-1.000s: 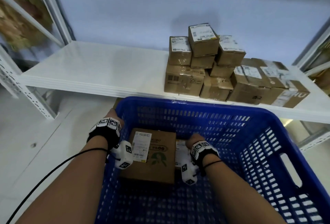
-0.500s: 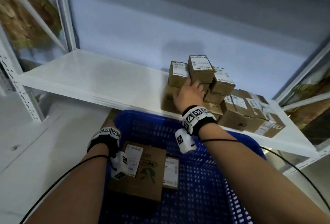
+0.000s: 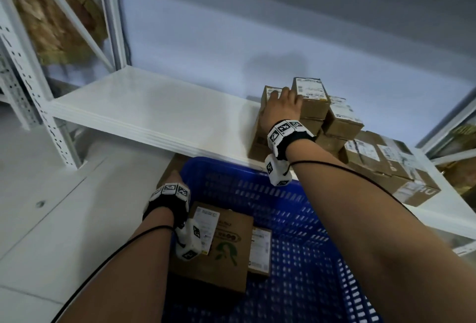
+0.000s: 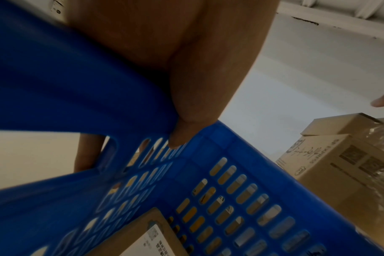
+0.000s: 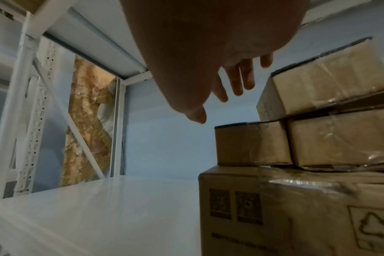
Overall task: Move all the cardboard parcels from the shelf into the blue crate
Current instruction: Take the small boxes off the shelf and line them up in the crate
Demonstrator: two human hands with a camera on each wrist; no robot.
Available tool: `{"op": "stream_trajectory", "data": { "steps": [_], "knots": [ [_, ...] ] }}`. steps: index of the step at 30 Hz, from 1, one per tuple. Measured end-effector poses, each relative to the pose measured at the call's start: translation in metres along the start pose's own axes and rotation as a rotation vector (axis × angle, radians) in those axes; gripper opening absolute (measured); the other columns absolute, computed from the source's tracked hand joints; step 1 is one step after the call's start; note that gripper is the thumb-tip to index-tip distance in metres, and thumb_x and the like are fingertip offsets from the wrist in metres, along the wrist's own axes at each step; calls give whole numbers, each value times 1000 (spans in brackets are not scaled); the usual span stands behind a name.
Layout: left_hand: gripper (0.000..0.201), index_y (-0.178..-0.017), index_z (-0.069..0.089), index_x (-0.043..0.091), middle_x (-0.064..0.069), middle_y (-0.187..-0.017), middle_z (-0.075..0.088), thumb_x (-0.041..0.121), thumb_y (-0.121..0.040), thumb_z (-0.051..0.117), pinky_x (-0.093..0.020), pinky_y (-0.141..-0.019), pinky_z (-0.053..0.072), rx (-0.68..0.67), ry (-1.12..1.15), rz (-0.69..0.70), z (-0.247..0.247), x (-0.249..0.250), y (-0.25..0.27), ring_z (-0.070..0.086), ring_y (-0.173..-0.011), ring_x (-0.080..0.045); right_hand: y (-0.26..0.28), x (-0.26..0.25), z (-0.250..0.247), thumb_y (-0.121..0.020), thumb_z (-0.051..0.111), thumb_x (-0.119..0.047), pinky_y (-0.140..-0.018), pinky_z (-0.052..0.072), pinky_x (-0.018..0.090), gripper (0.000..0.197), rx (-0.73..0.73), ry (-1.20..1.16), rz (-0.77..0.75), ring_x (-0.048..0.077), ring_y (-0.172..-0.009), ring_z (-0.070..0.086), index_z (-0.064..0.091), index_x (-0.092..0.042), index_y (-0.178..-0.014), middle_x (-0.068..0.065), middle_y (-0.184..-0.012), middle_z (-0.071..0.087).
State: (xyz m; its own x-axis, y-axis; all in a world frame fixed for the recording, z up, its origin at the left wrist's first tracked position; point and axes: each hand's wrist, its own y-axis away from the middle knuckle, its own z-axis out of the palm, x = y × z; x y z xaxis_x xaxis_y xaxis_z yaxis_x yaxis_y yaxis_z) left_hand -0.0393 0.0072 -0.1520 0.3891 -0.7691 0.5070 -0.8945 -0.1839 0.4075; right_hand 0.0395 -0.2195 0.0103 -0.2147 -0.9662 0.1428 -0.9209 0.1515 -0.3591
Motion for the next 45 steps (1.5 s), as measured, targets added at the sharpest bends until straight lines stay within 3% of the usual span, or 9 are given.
{"op": "stream_trajectory", "data": {
  "steps": [6, 9, 17, 25, 29, 33, 37, 41, 45],
  "knots": [
    [81, -145, 28, 9, -18, -143, 50, 5, -75, 70, -48, -105, 46, -24, -80, 30, -6, -1, 11, 52, -130, -38, -5, -6, 15, -94, 40, -34, -119, 6, 55, 59, -140, 105, 41, 36, -148, 13, 44, -1, -142, 18, -157, 25],
    [89, -146, 24, 4, -18, -146, 47, 4, -74, 75, -47, -105, 46, -11, -70, 28, -7, 0, 7, 52, -131, -36, -4, -5, 21, -94, 43, -34, -119, 5, 55, 55, -165, 69, 52, 35, -150, 10, 50, -2, -138, 19, -157, 29],
    [101, -154, 13, 5, -17, -152, 39, 6, -74, 74, -46, -107, 46, -6, -113, 76, 0, -7, 1, 49, -134, -34, 4, -9, 32, -94, 46, -35, -118, 10, 55, 50, -26, -89, 56, 39, -140, 28, 49, -6, -135, 24, -141, 49],
    [55, -133, 40, 5, -18, -132, 57, 13, -84, 64, -49, -101, 49, 44, 1, 30, 6, -6, -18, 59, -118, -37, 8, -5, 42, -96, 46, -30, -114, 19, 56, 45, 138, -182, 54, 37, -127, 46, 48, -7, -134, 19, -121, 65],
    [60, -137, 38, 7, -16, -132, 57, 15, -85, 64, -45, -100, 49, 50, 3, 24, 5, -4, -10, 59, -120, -37, 7, -8, 41, -94, 53, -39, -110, 23, 55, 57, 118, -178, 52, 39, -129, 42, 42, -4, -137, 24, -126, 60],
    [65, -148, 29, 11, -11, -146, 46, 14, -89, 57, -41, -110, 42, 45, -31, 53, 7, -9, -11, 48, -134, -32, 5, -14, 42, -90, 57, -46, -110, 25, 53, 61, 104, -165, 61, 37, -130, 39, 52, -1, -131, 20, -137, 48],
    [57, -134, 39, 10, -11, -130, 57, 16, -83, 64, -48, -101, 49, 40, -2, 51, 3, -8, -9, 58, -122, -36, 5, -16, 41, -91, 56, -37, -112, 25, 52, 47, 162, -189, 64, 38, -129, 40, 60, -3, -123, 21, -134, 50],
    [56, -130, 41, 11, -16, -131, 58, 19, -80, 65, -51, -100, 49, 38, 5, 59, 2, -6, -6, 59, -120, -38, 3, -17, 34, -93, 54, -36, -114, 21, 54, 48, 64, -262, 112, 45, -129, 40, 48, -9, -133, 29, -139, 44],
    [57, -135, 40, 10, -12, -134, 57, 19, -83, 62, -49, -102, 48, 46, 10, 77, 2, -8, -8, 58, -122, -36, 6, -23, 30, -89, 59, -31, -108, 32, 55, 61, -9, -302, 146, 48, -123, 44, 36, -8, -140, 28, -136, 46]
  ]
}}
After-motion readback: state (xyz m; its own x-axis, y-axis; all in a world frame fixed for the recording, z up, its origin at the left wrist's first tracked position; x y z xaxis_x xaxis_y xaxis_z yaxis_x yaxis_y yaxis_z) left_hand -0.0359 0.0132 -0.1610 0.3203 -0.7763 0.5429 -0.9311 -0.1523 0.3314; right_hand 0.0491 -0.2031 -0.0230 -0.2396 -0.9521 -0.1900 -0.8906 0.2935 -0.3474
